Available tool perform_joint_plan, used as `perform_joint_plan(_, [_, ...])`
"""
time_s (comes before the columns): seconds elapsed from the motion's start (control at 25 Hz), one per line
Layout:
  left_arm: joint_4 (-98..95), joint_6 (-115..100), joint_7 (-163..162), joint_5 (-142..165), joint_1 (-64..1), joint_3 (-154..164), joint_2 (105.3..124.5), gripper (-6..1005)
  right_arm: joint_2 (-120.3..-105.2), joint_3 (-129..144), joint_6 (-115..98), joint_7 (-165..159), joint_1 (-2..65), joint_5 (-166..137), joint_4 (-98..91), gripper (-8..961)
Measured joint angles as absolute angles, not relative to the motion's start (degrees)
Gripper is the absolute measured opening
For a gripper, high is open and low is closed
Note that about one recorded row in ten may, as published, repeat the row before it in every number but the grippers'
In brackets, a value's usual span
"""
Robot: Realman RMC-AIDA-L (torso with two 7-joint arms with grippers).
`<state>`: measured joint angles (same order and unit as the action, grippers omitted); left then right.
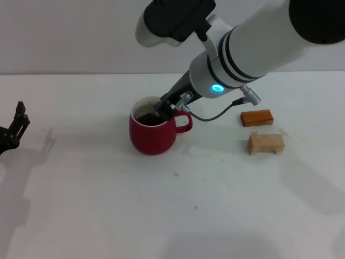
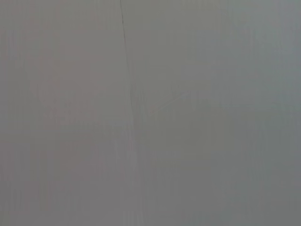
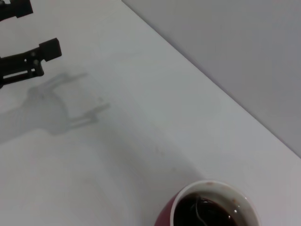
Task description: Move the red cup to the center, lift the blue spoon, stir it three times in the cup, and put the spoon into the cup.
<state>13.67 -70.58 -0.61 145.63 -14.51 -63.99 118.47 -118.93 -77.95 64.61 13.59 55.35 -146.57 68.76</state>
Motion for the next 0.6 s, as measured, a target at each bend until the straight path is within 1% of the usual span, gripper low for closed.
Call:
perform_joint_plan(0.32, [13.7, -70.6, -0.6, 145.6, -14.3, -64.0, 118.48, 855, -118.80, -78.3, 65.1, 13.6, 54.5, -146.8, 70.1, 181])
perform_joint_plan(0.48, [13.6, -70.6, -0.6, 145.6, -14.2, -64.0, 118.48, 855, -118.79, -79.2, 63.2, 12.9, 52.6, -153.8, 74.1, 332])
perform_joint_plan(0.56, [13.6, -70.5, -0.6, 145.4, -14.2, -64.1, 118.48, 855, -118.92, -78.5, 58.8, 11.9, 49.8, -161.0, 77.8, 408])
perform_joint_plan(0.6, [13.5, -70.4, -0.6, 145.3, -14.2, -64.2, 118.48, 855, -118.96, -77.9, 56.2, 11.4, 48.1, -163.6, 79.6, 425])
